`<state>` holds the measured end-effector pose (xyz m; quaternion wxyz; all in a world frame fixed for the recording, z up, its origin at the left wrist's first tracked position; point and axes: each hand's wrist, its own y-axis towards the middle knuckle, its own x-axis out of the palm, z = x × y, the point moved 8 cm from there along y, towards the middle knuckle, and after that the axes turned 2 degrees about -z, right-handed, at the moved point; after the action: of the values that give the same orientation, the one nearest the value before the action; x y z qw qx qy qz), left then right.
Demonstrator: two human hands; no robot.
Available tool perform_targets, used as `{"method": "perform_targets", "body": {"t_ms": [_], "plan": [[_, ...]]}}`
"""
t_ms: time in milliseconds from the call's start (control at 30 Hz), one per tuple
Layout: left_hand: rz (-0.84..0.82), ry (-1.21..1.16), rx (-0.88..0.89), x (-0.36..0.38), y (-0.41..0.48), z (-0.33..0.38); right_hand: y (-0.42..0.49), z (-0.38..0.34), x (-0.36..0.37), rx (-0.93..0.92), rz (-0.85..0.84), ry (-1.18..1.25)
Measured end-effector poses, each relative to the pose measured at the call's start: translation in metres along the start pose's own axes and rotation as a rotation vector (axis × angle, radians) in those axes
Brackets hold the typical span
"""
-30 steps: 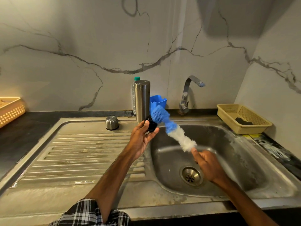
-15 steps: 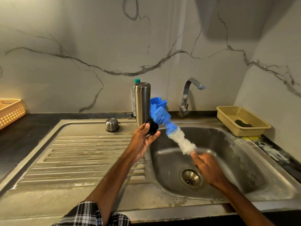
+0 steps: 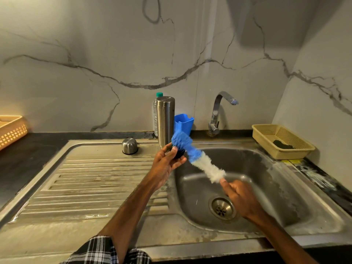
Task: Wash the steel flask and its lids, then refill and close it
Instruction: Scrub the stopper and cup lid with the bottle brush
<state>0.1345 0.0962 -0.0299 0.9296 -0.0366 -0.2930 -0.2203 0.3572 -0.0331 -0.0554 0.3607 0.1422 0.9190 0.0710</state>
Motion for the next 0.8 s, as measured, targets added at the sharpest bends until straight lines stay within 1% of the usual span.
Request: {"method": "perform_targets", "body": {"t_ms": [67,200,300,467,567,700,800], "plan": [[-0.009,0.063,0.019,-0.001,0.001,0.0,0.001,0.002,-0.004,0.019,0.03,-0.016],[-0.025,0.158,0.05,0.0,0.002,0.003,0.001,0.0,-0.003,0.003,0.017,-0.026],[-0.019,0.178,0.067,-0.001,0.001,0.003,0.002,0.0,-0.008,0.002,0.044,-0.004],[0.012,0.176,0.057,-0.007,0.002,0.002,-0.002,-0.001,0.004,-0.003,-0.053,0.041],[0.006,0.215,0.058,-0.005,0.001,0.002,-0.001,0.001,0.002,0.006,-0.032,0.042],[-0.024,0.253,0.043,-0.001,0.001,-0.002,-0.002,-0.003,0.002,-0.022,-0.052,0.01],[-0.04,0.275,0.048,-0.001,0.001,-0.002,-0.001,-0.001,0.0,-0.006,-0.026,0.022]]}}
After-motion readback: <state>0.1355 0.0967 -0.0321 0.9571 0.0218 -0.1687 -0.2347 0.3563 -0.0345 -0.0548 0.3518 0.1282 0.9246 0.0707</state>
